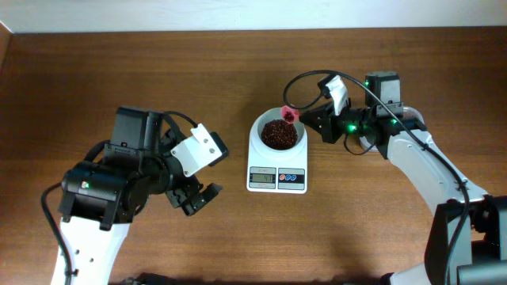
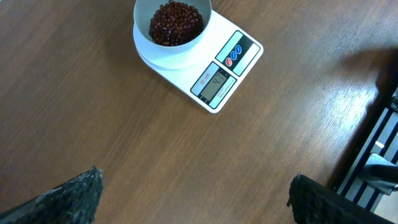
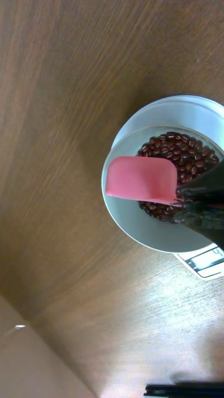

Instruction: Scoop and weigh 50g on scale

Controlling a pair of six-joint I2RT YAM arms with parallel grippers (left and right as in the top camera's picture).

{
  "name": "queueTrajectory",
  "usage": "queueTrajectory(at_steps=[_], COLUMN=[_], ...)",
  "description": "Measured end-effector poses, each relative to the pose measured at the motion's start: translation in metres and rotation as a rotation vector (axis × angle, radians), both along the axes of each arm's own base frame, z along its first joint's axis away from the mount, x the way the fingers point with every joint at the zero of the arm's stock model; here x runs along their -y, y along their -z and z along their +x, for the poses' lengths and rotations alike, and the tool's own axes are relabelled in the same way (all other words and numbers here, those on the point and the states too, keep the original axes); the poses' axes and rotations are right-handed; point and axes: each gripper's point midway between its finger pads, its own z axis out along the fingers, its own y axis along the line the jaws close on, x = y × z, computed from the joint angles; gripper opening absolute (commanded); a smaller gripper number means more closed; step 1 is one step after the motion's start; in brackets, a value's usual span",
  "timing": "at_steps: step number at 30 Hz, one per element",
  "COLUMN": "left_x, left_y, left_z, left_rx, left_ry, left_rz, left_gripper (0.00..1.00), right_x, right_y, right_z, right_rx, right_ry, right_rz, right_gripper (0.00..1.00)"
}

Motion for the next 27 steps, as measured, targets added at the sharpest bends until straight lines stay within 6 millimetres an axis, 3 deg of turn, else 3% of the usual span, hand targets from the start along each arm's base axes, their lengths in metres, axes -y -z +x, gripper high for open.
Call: queueTrajectory(at_steps=[4,7,11,23,27], left_x=[0.0,0.0,0.0,0.0,0.0], left_y=[0.0,0.0,0.0,0.0,0.0], left_z=[0.0,0.0,0.0,0.0,0.0], left_rx=[-0.001,-0.001,-0.001,-0.001,-0.001], left_ry=[0.0,0.0,0.0,0.0,0.0], left_rz=[0.0,0.001,0.0,0.001,0.0], left_gripper=[0.99,0.99,0.99,0.99,0.99], right_x=[-0.014,-0.006,-0.004,-0.003,-0.01], right_y=[-0.019,-0.005,-0.002,-0.002,-0.014], right_z=[-0.01,-0.008,-0.006,-0.005,-0.011], right_rx=[0.037,-0.015,-0.015,-0.015,-0.003], right_ry=[-0.106,-0.044,-0.029,-0.024,-0.083], right_rz=[0.106,0.043,0.026,0.022,0.094], right_gripper=[0.04,0.04,0.04,0.04,0.04])
